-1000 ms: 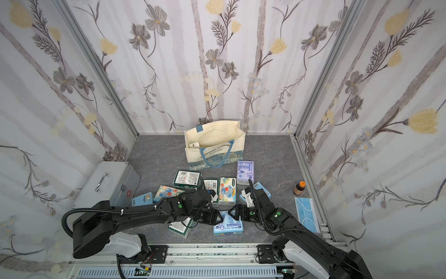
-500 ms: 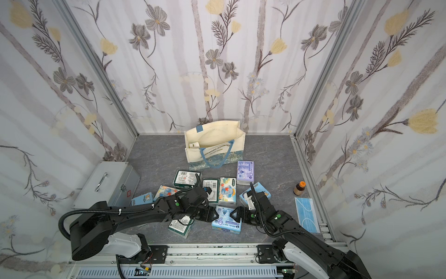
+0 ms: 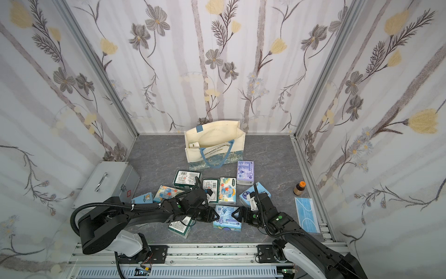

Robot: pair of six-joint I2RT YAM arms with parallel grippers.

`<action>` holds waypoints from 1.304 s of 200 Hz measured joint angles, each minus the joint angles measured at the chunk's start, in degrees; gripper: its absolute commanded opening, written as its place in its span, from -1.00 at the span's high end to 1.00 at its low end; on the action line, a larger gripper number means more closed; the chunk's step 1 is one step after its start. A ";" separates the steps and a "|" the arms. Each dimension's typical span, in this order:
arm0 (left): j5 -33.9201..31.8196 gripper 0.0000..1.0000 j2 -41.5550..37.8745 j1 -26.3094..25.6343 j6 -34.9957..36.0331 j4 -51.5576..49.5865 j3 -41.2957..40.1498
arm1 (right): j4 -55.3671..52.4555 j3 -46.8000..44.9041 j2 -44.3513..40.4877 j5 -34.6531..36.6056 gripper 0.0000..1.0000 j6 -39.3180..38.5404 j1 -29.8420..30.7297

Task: Put tissues into the canvas bag
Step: Pick up the pack of facial tissues from the center of the board.

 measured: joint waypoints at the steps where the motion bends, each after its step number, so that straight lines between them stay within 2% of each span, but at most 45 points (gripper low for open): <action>1: 0.07 0.44 -0.02 0.04 -0.02 0.17 -0.11 | 0.04 -0.09 0.07 -0.11 -0.87 0.00 -0.04; 40: 0.87 0.45 -0.79 0.94 -0.39 2.91 -1.99 | 5.88 -1.62 2.58 -4.92 -0.92 1.11 -0.15; 85: 0.83 0.44 -0.85 1.27 -0.39 2.56 -1.84 | 21.18 -4.59 9.73 -11.72 -0.77 6.82 -0.17; 122: 0.61 0.42 -1.31 1.33 -0.39 1.42 -1.57 | 28.76 -5.88 12.50 -13.77 -0.50 11.39 -0.17; 136: 0.33 0.37 -1.88 1.42 -0.37 0.48 -1.36 | 30.10 -5.88 12.37 -14.10 -0.25 11.96 -0.17; 144: 0.00 0.30 -2.27 1.46 -0.37 -0.33 -1.25 | 30.38 -5.88 11.98 -14.19 -0.14 12.20 -0.17; 154: -0.37 0.10 -2.71 1.51 -0.35 -1.27 -1.18 | 30.40 -5.88 11.15 -14.25 -0.06 12.31 -0.17; 165: -1.18 -0.11 -2.99 1.53 -0.17 -2.38 -0.98 | 30.01 -5.88 9.88 -14.21 0.01 12.24 -0.15; 179: -1.77 -0.27 -3.15 1.68 -0.17 -3.87 -0.74 | 28.20 -5.86 7.69 -14.01 0.16 12.00 -0.17; 219: -2.25 -0.37 -8.70 2.10 1.25 -8.66 1.44 | 16.15 -1.36 -1.20 -12.76 0.18 8.79 -0.39; 241: -0.94 -0.45 -16.24 4.28 3.43 -12.83 5.62 | 7.19 7.26 -4.68 -12.94 0.21 5.49 -1.92; 261: 0.52 -0.49 -21.75 10.08 5.27 -16.50 11.39 | -0.42 20.15 -1.90 -12.87 0.27 0.48 -4.94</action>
